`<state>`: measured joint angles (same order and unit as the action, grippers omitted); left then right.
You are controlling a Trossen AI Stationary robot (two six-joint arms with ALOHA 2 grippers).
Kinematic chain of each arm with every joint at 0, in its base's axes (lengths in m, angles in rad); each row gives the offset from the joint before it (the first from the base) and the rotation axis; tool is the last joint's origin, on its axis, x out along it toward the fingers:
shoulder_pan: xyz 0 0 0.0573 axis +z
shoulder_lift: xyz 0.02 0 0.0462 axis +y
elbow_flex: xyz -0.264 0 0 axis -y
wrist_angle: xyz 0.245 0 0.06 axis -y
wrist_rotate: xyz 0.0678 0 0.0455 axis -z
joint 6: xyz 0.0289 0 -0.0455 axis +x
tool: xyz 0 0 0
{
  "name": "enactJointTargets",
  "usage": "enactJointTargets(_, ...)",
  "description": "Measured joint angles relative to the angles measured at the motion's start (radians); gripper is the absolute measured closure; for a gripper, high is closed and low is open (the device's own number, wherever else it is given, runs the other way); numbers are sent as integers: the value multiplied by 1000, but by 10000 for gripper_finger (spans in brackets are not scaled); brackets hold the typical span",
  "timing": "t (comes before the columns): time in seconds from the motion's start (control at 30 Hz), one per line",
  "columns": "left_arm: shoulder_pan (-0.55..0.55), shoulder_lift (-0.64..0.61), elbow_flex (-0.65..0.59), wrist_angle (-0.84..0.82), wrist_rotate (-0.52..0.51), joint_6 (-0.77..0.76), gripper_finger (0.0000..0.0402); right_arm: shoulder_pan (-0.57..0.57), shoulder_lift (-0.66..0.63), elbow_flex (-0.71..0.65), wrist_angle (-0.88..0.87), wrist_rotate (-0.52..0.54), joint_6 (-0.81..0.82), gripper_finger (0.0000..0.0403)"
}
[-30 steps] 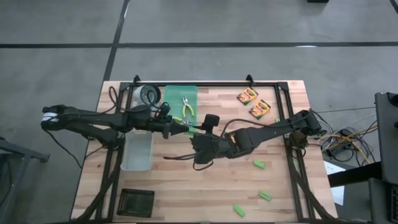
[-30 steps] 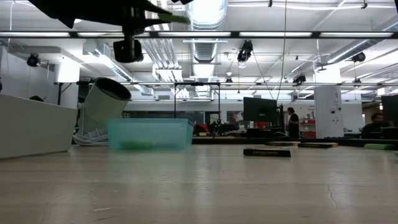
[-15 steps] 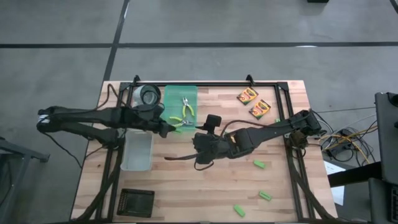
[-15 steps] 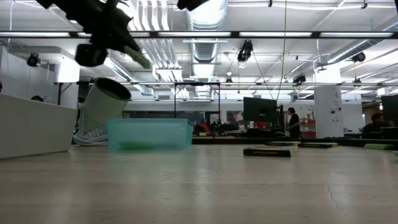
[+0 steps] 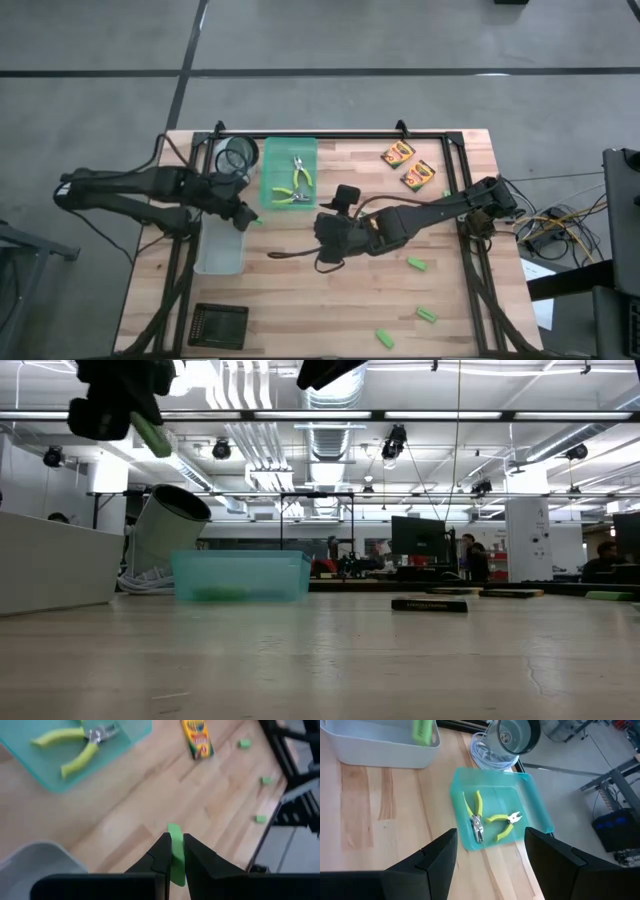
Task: Pick & Place School Supplies
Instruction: Put the green eraser into the black bin
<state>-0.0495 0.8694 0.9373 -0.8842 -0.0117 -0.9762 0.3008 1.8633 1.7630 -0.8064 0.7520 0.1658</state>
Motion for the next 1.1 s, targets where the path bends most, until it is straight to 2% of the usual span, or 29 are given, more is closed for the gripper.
enactJointTargets(0.2, -110, -4, 1, -29, 109, -68, 367, 0, 0, 0, -7, 0, 0, 177)
enactJointTargets(0.3, -200, 4, 0, -30, 119, -99, 367, 0, 0, -3, -8, 0, -7, 177)
enactJointTargets(0.43, -366, 21, 0, -30, 118, -62, 367, -2, 0, -6, -9, 3, -11, 177)
enactJointTargets(0.6, -585, 65, -1, -15, -29, -73, 367, -3, 0, -17, -10, 2, -8, 177)
enactJointTargets(0.77, -762, 134, -1, 73, -136, -173, 367, -3, 0, -26, -13, 2, -8, 177)
enactJointTargets(0.93, -875, 244, -1, 223, -151, -231, 367, -3, 0, -44, -12, 0, -10, 177)
enactJointTargets(1.1, -915, 371, -1, 317, -151, -237, 367, -3, 0, -75, -13, 0, -9, 177)
